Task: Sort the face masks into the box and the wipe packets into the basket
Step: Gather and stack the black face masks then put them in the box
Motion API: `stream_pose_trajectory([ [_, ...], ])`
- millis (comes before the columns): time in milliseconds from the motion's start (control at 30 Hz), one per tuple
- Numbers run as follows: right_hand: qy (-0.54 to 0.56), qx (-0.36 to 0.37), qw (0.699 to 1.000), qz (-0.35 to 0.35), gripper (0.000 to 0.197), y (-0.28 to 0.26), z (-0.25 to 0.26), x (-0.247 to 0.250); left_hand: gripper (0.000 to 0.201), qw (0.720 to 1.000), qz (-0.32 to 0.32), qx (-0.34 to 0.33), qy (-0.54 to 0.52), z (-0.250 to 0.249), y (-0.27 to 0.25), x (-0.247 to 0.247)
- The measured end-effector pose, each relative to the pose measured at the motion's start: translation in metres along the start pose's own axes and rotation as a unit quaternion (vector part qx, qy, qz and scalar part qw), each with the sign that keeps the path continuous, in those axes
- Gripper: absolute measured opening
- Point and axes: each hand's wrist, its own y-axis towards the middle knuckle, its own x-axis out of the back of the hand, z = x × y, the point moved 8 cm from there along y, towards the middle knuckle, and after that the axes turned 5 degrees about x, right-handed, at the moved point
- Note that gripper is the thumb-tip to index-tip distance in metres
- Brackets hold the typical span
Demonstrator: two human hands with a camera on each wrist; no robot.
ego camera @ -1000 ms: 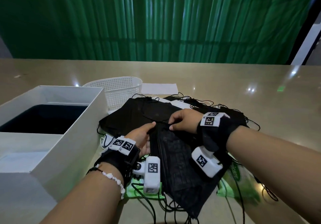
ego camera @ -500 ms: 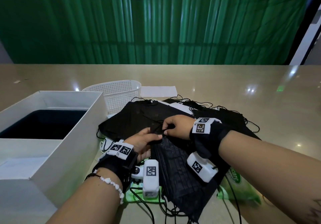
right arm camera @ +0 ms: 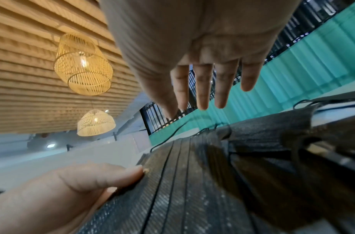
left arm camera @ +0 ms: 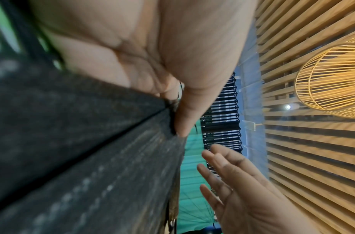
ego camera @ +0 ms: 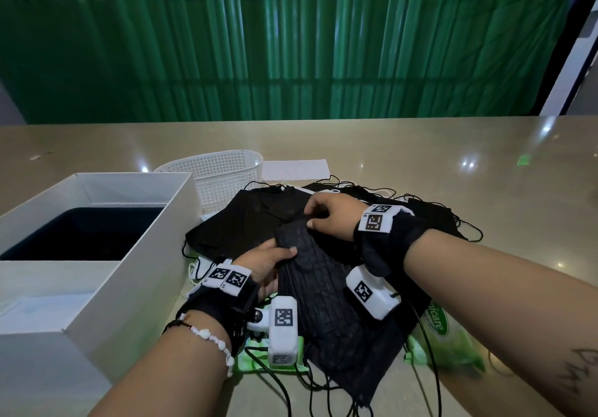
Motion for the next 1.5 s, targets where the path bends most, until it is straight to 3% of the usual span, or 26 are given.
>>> stream_pose_trajectory([
  [167,0.116,-0.09,0.987,-0.068,0.039,-0.021,-0.033,0.018,0.021,0.997,0.015,0.005,-0.072,-0.006,-0.003,-0.003],
  [267,0.178,-0.151,0.972,-0.015,0.033,-0.033,-0.048,0.005,0.028,0.993,0.046,0.022,-0.107,-0.015,-0.009,-0.007],
  [333,0.286,-0.167,0.943,0.039,0.02,-0.041,-0.042,-0.011,0.032,0.989,0.057,0.006,-0.136,-0.026,-0.014,-0.011],
  [400,0.34,-0.172,0.922,0.07,0.02,-0.049,-0.032,-0.018,0.035,0.987,0.052,-0.013,-0.154,-0.035,-0.016,-0.015],
  [567,0.203,-0.144,0.962,0.111,0.042,-0.059,-0.019,-0.015,0.04,0.984,0.005,-0.016,-0.179,-0.036,-0.017,-0.021],
  [667,0.194,-0.15,0.96,0.136,0.036,-0.066,-0.016,-0.021,0.045,0.981,-0.01,-0.015,-0.195,-0.03,-0.021,-0.023],
  [800,0.167,-0.135,0.967,0.138,0.027,-0.07,-0.012,-0.021,0.067,0.986,0.067,-0.011,-0.154,-0.021,-0.027,-0.039],
  [867,0.196,-0.13,0.964,0.128,0.026,-0.071,-0.009,-0.021,0.055,0.992,0.08,0.015,-0.092,-0.008,-0.03,-0.042],
  [933,0.253,-0.124,0.951,0.125,0.026,-0.075,-0.008,-0.019,0.027,0.997,0.06,0.018,-0.042,-0.001,-0.029,-0.035],
  [1000,0.294,-0.127,0.94,0.119,0.019,-0.085,-0.015,-0.012,0.032,0.999,0.034,0.007,-0.038,-0.001,-0.025,-0.022],
  [1100,0.265,-0.178,0.942,0.101,0.007,-0.105,-0.043,0.004,0.036,1.0,0.011,0.0,-0.028,-0.001,-0.024,-0.007],
  [1233,0.182,-0.279,0.934,0.126,0.021,-0.141,-0.087,0.014,0.032,0.999,0.002,0.022,-0.031,0.006,-0.021,0.003],
  [1367,0.1,-0.32,0.934,0.125,0.021,-0.164,-0.111,0.026,0.025,0.999,-0.002,0.022,-0.036,0.008,-0.017,0.005],
  [1500,0.104,-0.344,0.923,0.138,0.022,-0.169,-0.113,0.014,0.02,0.999,-0.006,0.03,-0.034,0.01,-0.016,0.007],
])
